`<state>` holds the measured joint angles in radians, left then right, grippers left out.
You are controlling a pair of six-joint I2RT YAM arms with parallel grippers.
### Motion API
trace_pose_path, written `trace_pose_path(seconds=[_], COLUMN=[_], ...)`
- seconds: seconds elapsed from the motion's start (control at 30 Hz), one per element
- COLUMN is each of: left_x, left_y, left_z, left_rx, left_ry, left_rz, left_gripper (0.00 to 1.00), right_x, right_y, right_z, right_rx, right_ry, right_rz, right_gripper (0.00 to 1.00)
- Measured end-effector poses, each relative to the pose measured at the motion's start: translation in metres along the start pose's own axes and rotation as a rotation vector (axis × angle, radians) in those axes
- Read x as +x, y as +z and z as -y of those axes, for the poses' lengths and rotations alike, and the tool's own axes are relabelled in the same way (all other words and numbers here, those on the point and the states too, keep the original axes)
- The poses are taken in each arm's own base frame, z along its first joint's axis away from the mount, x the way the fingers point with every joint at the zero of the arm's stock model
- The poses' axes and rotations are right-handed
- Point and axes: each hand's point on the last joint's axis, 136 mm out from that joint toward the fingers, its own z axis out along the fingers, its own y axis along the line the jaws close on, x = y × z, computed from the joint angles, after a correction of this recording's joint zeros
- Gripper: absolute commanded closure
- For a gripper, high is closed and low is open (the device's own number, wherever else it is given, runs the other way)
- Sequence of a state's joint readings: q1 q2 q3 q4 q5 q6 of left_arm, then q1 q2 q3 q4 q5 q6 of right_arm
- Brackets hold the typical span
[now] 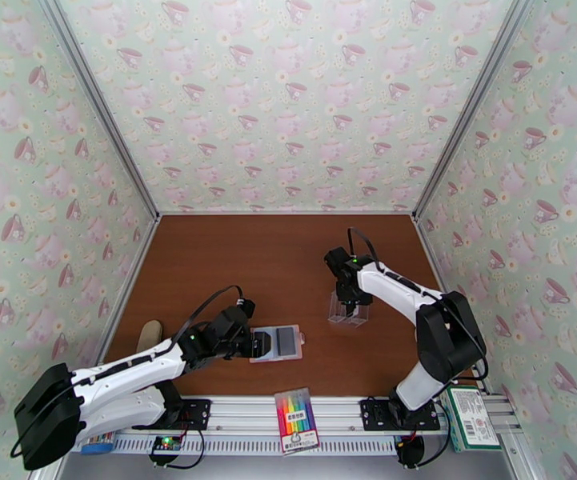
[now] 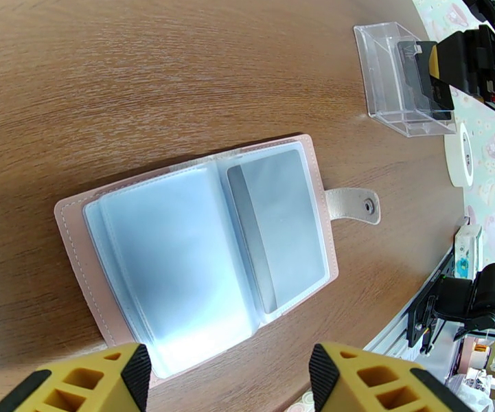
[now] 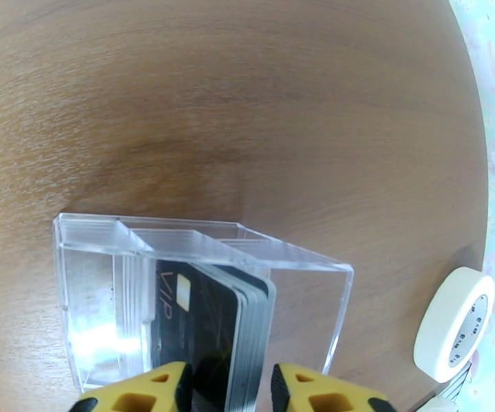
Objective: Put the credit cards into the card holder
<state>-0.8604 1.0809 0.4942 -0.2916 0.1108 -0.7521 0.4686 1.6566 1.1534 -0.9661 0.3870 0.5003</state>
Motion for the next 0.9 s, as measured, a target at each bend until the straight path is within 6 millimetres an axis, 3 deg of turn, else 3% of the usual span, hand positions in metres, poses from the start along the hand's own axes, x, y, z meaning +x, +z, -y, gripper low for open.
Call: trace_pose_path(seconds=[0.6,0.9], left_x=[0.0,0.0], left_y=[0.0,0.0], left_z=[0.0,0.0], left_rx=[0.001,0.0], left_ry=[0.0,0.0], left_rz=[0.0,0.0], left_gripper=[0.33,0.33], right_x=[-0.004,-0.007], right_y=[-0.007,-0.017], right_z=[0.001,0.003], right_rx=[-0.008,-0.033], right_ry=[0.007,0.023], right_rz=[0.015,0.035], right_gripper=[0.91,0.96])
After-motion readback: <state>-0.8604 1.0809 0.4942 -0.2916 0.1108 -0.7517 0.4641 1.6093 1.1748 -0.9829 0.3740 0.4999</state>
